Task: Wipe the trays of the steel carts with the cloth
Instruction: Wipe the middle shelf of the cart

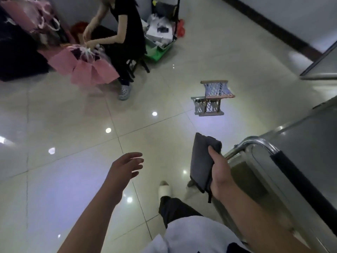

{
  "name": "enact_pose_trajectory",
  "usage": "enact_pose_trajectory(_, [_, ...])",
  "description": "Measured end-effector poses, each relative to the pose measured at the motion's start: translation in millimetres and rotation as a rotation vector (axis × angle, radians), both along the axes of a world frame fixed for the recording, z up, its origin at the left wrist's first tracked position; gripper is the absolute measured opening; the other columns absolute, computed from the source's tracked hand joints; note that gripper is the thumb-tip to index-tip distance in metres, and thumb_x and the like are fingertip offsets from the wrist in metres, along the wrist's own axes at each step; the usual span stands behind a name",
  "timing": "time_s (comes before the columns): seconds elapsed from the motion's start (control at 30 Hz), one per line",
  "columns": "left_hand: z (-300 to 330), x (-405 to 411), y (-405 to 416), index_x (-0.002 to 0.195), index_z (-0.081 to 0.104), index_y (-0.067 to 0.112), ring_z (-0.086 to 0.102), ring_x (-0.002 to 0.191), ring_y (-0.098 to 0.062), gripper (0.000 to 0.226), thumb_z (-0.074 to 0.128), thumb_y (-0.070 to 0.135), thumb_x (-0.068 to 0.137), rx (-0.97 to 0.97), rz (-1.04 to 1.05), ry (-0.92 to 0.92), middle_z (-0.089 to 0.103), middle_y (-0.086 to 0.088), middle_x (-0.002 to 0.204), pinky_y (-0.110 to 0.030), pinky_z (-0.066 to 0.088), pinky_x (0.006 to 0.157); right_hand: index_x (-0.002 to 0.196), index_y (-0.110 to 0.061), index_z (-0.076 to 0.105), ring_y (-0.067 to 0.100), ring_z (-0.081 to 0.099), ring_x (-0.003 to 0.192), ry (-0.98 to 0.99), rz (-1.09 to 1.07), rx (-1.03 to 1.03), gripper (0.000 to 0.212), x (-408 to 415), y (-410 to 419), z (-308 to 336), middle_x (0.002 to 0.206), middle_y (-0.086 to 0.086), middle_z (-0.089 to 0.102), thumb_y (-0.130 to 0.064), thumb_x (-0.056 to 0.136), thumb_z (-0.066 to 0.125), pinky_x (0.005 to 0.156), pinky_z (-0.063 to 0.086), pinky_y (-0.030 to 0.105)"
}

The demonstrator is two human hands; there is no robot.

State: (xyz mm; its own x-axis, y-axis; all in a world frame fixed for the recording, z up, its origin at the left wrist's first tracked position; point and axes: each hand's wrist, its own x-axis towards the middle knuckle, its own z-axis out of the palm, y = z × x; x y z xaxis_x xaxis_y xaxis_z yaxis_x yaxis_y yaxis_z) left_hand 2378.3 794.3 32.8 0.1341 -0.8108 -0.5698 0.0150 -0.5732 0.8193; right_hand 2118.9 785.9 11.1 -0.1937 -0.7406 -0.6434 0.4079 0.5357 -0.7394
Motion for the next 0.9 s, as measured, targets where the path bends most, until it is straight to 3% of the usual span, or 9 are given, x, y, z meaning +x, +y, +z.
enact_pose_trajectory(0.27, [-6.9,-34.5,-183.3,0.107,0.073,0.02,0.069,0.104,-0.026,0.019,0.061,0.013,0.095,0.05,-0.214,-0.068,0.075,-0.003,0.104,-0.038,0.053,0.093,0.136,-0.025,0.056,0.029,0.06,0.118,-0.02,-0.183,0.02,0.044,-16.9,-146.1,-26.2,0.128,0.003,0.065,-0.045,0.097,0.056,0.109,0.043,0.052])
enact_pose_trajectory(0.47, [-0.8,-71.9,-311.3,0.106,0.073,0.019,0.069,0.102,-0.025,0.019,0.061,0.011,0.095,0.011,-0.326,-0.089,0.075,-0.005,0.104,-0.037,0.054,0.091,0.117,-0.029,0.064,0.03,0.064,0.112,0.005,-0.265,-0.046,0.027,-46.7,-248.5,-11.9,0.12,0.006,0.069,-0.043,0.095,0.058,0.105,0.047,0.052])
enact_pose_trajectory(0.7, [-17.1,-154.0,-452.6,0.106,0.074,0.02,0.07,0.101,-0.026,0.018,0.06,0.012,0.096,-0.002,-0.679,-0.091,0.075,-0.004,0.103,-0.038,0.055,0.089,0.119,-0.031,0.061,0.028,0.064,0.11,0.021,-0.58,0.031,0.023,-103.5,-315.7,-13.0,0.12,0.003,0.068,-0.042,0.101,0.053,0.104,0.047,0.048])
enact_pose_trajectory(0.9, [-12.5,-250.2,-576.4,0.107,0.073,0.016,0.069,0.101,-0.026,0.016,0.061,0.014,0.096,-0.042,-0.997,-0.04,0.073,-0.008,0.107,-0.035,0.052,0.084,0.135,-0.022,0.053,0.033,0.059,0.117,0.031,-0.978,0.15,0.048,-146.4,-344.4,-11.2,0.132,0.007,0.061,-0.051,0.097,0.057,0.109,0.041,0.055])
